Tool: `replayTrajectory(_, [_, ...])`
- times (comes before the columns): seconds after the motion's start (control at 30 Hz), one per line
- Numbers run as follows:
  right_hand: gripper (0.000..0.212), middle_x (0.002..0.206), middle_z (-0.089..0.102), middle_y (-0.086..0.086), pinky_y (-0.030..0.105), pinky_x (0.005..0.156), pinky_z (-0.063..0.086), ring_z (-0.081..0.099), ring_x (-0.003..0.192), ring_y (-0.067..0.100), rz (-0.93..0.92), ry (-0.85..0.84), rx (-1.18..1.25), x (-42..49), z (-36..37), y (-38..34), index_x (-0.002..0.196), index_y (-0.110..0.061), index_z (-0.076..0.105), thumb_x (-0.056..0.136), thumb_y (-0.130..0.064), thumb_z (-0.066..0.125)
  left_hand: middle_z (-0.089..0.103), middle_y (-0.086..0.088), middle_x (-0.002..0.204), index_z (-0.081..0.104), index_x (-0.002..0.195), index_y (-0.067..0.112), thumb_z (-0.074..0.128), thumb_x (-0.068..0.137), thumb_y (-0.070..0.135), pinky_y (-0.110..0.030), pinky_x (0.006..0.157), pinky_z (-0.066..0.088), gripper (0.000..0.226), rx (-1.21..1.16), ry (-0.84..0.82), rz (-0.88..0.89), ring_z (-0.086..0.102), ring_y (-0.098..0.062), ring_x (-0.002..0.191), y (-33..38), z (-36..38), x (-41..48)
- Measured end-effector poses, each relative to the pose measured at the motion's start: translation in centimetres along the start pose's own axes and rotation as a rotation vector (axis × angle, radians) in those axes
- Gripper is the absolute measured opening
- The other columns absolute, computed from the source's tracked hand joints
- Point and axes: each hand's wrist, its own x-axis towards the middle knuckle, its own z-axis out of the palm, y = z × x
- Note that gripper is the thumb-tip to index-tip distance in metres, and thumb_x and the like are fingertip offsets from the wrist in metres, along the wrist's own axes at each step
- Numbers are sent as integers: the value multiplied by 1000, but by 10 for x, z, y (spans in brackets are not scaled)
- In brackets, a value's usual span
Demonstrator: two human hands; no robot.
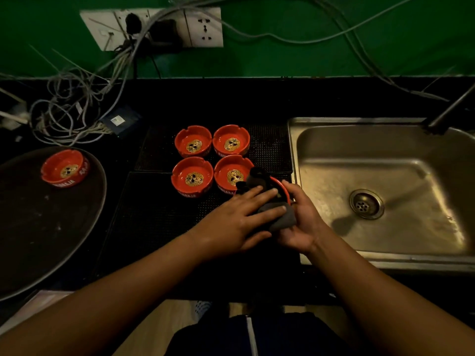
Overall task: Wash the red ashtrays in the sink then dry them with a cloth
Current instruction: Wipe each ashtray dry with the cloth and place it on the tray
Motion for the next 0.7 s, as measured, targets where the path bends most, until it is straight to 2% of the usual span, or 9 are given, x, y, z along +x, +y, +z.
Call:
replayTrajectory(0.07, [55,115,65,13,36,87,51,65,101,24,-18,-26,-1,1,-1,-2,116,-10,67,87,-53,49,40,-18,147,53,134,15,41,93,40,-54,97,43,49,1,-6,-37,42,-40,131,1,-1,10])
replayTrajectory(0.13, [54,107,68,12,33,70,57,69,88,23,-33,-21,20,2,-2,-3,111,-10,69,88,-52,46,43,-20,144,61,126,11,40,93,38,-52,96,44,47,-46,3,-76,45,-41,128,6,-3,19])
replayTrajectory(0.2, [52,99,68,11,29,57,56,69,78,22,-45,2,38,3,-2,-4,107,-10,69,89,-52,46,44,-22,143,64,122,12,39,93,37,-45,97,41,46,-59,17,-81,48,-40,126,7,-3,23])
replayTrajectory(0.27, [51,98,67,12,28,56,55,67,76,22,-63,18,20,2,-2,-7,109,-10,68,88,-52,47,43,-24,141,63,124,14,39,93,39,-40,97,39,46,-29,9,-96,48,-39,125,6,-6,25])
replayTrajectory(0.37, [54,91,69,13,29,54,55,68,70,23,-66,18,27,1,0,-11,101,-9,72,87,-54,46,37,-22,144,57,130,19,34,92,45,-45,96,45,51,-23,-70,-139,44,-39,128,-1,-13,29])
replayTrajectory(0.47, [56,94,71,12,35,69,56,69,76,25,-67,17,-9,1,6,-12,98,-12,76,84,-56,44,38,-20,146,55,132,17,36,91,45,-47,99,44,53,-55,-134,-87,43,-40,129,-13,-24,34])
replayTrajectory(0.5, [56,94,71,11,34,69,54,69,76,24,-71,13,-25,3,8,-11,99,-14,76,83,-57,44,40,-20,145,56,132,15,40,92,41,-46,100,44,50,-71,-129,-72,43,-39,129,-15,-27,34])
replayTrajectory(0.63, [54,81,68,5,22,52,44,63,61,17,-60,1,-37,7,21,-7,93,-16,75,84,-58,42,45,-15,143,57,128,8,45,94,30,-38,105,40,42,-150,-44,50,40,-32,133,-11,-38,24])
replayTrajectory(0.7, [55,79,67,4,23,55,42,62,63,17,-21,-36,-59,6,25,-8,94,-16,74,84,-59,42,49,-14,139,60,124,8,47,94,26,-31,105,35,38,-172,-12,158,41,-29,132,-13,-46,18])
